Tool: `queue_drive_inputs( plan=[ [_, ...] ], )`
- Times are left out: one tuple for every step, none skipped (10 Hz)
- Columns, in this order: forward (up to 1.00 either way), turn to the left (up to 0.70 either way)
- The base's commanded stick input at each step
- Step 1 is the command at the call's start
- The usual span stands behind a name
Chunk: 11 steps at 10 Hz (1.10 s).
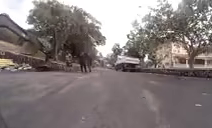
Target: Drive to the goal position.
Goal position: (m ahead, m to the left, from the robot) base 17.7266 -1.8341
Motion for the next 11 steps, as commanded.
queue_drive_inputs(
  plan=[
    [1.00, 0.00],
    [1.00, 0.00],
    [1.00, 0.00],
    [1.00, 0.00],
    [1.00, 0.00],
    [1.00, 0.00],
    [1.00, 0.00],
    [1.00, 0.00],
    [1.00, 0.00],
    [1.00, 0.00],
    [1.00, 0.00]
  ],
)
